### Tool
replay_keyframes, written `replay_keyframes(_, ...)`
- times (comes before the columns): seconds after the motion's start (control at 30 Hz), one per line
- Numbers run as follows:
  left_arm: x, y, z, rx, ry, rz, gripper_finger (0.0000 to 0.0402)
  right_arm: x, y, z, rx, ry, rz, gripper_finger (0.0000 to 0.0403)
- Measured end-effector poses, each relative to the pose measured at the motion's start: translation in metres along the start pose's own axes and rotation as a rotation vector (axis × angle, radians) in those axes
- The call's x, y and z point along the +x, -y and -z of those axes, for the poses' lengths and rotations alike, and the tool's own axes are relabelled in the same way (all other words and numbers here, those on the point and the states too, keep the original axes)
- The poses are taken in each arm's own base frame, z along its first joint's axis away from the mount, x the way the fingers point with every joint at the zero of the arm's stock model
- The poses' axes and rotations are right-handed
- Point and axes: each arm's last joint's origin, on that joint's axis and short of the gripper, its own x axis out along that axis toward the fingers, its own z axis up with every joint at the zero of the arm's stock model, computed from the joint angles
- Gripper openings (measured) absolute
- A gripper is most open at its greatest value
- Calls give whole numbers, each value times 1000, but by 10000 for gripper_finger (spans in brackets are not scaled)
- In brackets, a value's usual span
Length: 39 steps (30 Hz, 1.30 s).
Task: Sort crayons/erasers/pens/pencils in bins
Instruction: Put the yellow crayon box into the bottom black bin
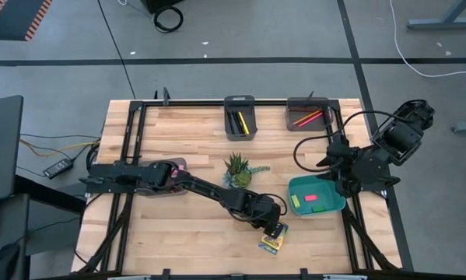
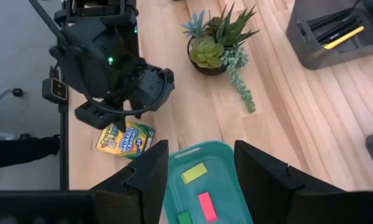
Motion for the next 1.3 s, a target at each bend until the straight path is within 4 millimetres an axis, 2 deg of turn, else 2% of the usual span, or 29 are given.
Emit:
replay_keyframes(0.2, 14, 1, 3, -4, 21, 47, 217, 0, 0, 0, 8, -15, -13, 188)
replay_keyframes(0.33, 21, 2, 10, 2, 15, 58, 187, 0, 0, 0, 20, -15, -13, 188)
replay_keyframes(0.43, 22, 0, 15, 9, 6, 25, 142, 0, 0, 0, 28, -15, -13, 188)
replay_keyframes(0.6, 19, -1, 12, 73, -16, 24, 31, 0, 0, 0, 29, -14, -13, 188)
replay_keyframes(0.8, 10, -5, 0, 127, -121, 41, 27, 0, 0, 0, 47, -15, -13, 188)
replay_keyframes(0.93, -21, -3, -1, 188, -178, -18, 27, 0, 0, 0, 68, -15, -13, 188)
replay_keyframes(1.3, -156, -3, 20, 538, -354, -236, 27, 0, 2, -3, 69, 94, 81, 188)
